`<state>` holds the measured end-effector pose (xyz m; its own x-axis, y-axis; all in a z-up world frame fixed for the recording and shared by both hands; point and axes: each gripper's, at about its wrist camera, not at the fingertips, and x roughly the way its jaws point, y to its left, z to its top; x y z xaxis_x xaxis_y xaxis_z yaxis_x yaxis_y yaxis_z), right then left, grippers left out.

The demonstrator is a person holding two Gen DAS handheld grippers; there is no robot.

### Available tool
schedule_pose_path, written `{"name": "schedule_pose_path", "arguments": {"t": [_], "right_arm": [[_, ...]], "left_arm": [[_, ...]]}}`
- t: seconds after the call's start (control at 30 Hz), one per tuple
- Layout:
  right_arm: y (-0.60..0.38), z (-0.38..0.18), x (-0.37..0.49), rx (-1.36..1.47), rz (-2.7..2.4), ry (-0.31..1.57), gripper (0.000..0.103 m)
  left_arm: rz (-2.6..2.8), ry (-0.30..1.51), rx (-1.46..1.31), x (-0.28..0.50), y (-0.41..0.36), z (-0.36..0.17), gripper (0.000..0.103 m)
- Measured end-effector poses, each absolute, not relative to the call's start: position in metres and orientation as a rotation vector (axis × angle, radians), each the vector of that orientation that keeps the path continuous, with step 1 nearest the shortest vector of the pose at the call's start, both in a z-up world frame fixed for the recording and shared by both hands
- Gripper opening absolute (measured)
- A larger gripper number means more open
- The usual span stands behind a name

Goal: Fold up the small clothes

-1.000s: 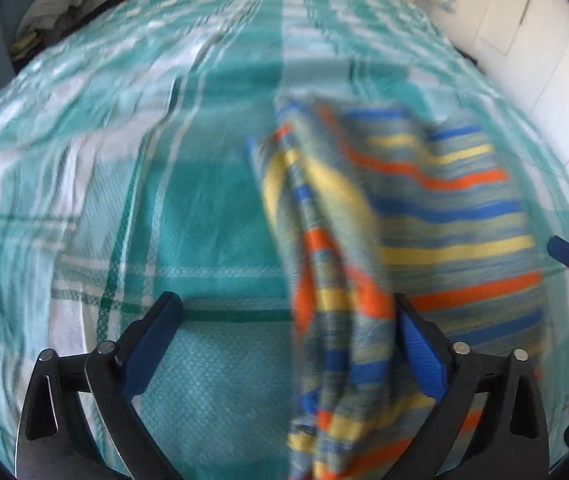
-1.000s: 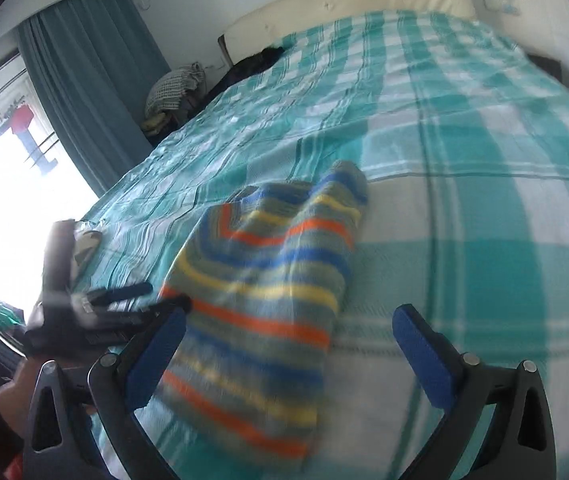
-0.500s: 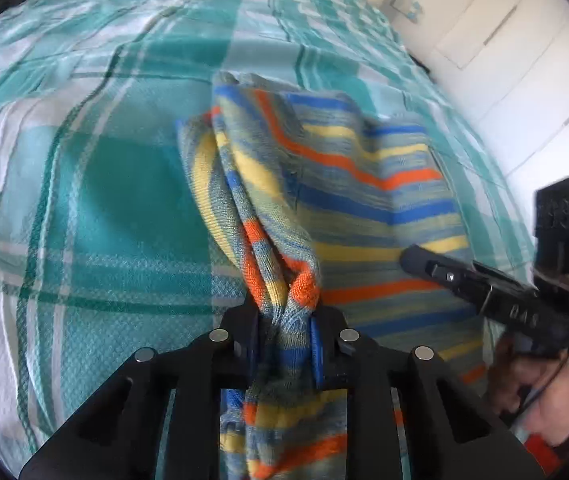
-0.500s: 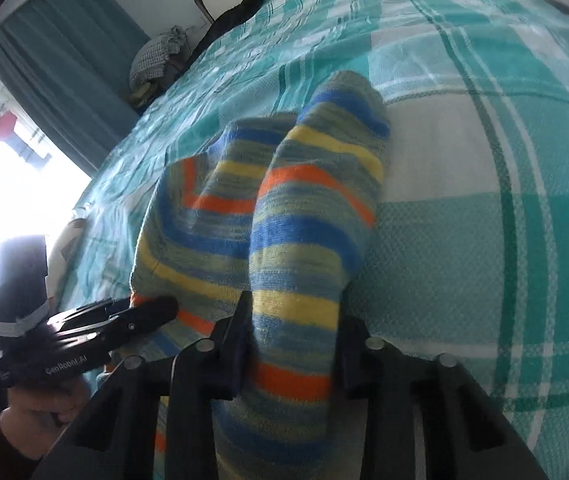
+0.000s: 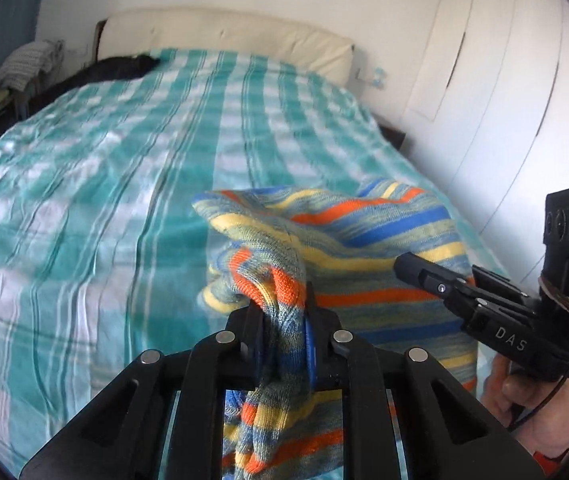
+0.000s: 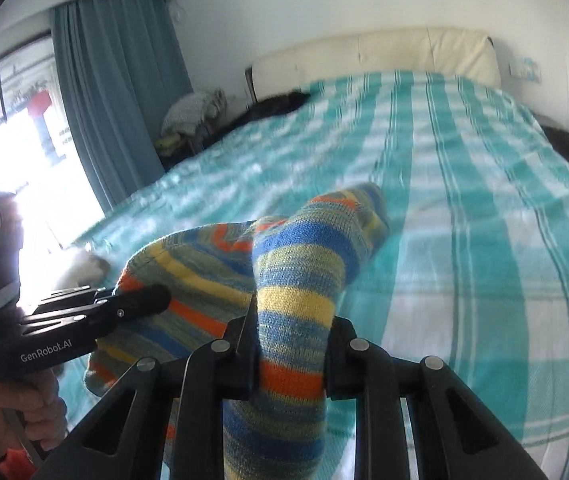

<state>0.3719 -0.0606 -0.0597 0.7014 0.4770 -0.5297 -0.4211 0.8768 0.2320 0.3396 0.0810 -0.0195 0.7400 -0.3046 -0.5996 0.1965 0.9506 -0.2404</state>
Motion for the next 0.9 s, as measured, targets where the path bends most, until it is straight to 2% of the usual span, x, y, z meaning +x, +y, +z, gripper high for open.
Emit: {"name": "schedule_pose_path", "arguments": {"t": [0.07, 0.1, 0.13, 0.17, 0.2, 0.23, 0.27, 0.3, 0.37, 0.4, 0.43, 0.47, 0.5, 0.53, 0.67, 0.9], "right_arm": [[-0.071, -0.047, 0.375, 0.138, 0.516, 0.617, 0.024], [-0.075, -0.049, 0.379, 0.158, 0.518, 0.639, 0.025], [-0.081, -0.058, 0.383, 0.185, 0.517, 0.687, 0.029], [-0.085, -0.073, 0.387, 0.198, 0.512, 0.764, 0.035], [-0.089, -0.097, 0.391, 0.195, 0.490, 0.889, 0.051], [-0.097, -0.125, 0.388, 0.180, 0.438, 1.012, 0.057], [-0.107, -0.146, 0.379, 0.165, 0.399, 1.085, 0.057], [-0.118, -0.163, 0.365, 0.151, 0.373, 1.125, 0.057], [-0.140, -0.177, 0.332, 0.153, 0.360, 1.122, 0.062], [-0.148, -0.177, 0.316, 0.144, 0.346, 1.109, 0.063], [-0.153, -0.173, 0.301, 0.132, 0.331, 1.090, 0.070], [-0.157, -0.169, 0.289, 0.128, 0.322, 1.070, 0.075], [-0.159, -0.163, 0.277, 0.128, 0.313, 1.044, 0.086], [-0.160, -0.155, 0.268, 0.125, 0.304, 1.017, 0.092], [-0.158, -0.122, 0.237, 0.098, 0.290, 0.924, 0.094], [-0.149, -0.087, 0.195, 0.035, 0.293, 0.874, 0.095]], "left_arm": [[-0.283, 0.736, -0.195, 0.344, 0.079, -0.023, 0.021], [-0.279, 0.799, -0.210, 0.348, 0.077, -0.037, 0.031], [-0.264, 0.865, -0.223, 0.350, 0.077, -0.056, 0.048], [-0.229, 0.945, -0.235, 0.347, 0.077, -0.083, 0.053], [-0.206, 1.002, -0.236, 0.340, 0.077, -0.105, 0.055], [-0.191, 1.068, -0.214, 0.325, 0.076, -0.131, 0.055], [-0.181, 1.095, -0.188, 0.312, 0.075, -0.144, 0.055], [-0.167, 1.107, -0.157, 0.295, 0.073, -0.153, 0.055], [-0.148, 1.088, -0.115, 0.261, 0.069, -0.155, 0.063], [-0.136, 1.066, -0.097, 0.246, 0.066, -0.152, 0.073], [-0.119, 1.039, -0.076, 0.233, 0.063, -0.145, 0.084], [-0.094, 1.004, -0.045, 0.221, 0.058, -0.136, 0.088], [-0.067, 0.965, -0.005, 0.211, 0.051, -0.126, 0.095], [-0.034, 0.917, 0.048, 0.200, 0.042, -0.113, 0.098], [0.063, 0.806, 0.145, 0.177, 0.023, -0.076, 0.101], [0.164, 0.768, 0.132, 0.158, 0.018, -0.043, 0.101]]}}
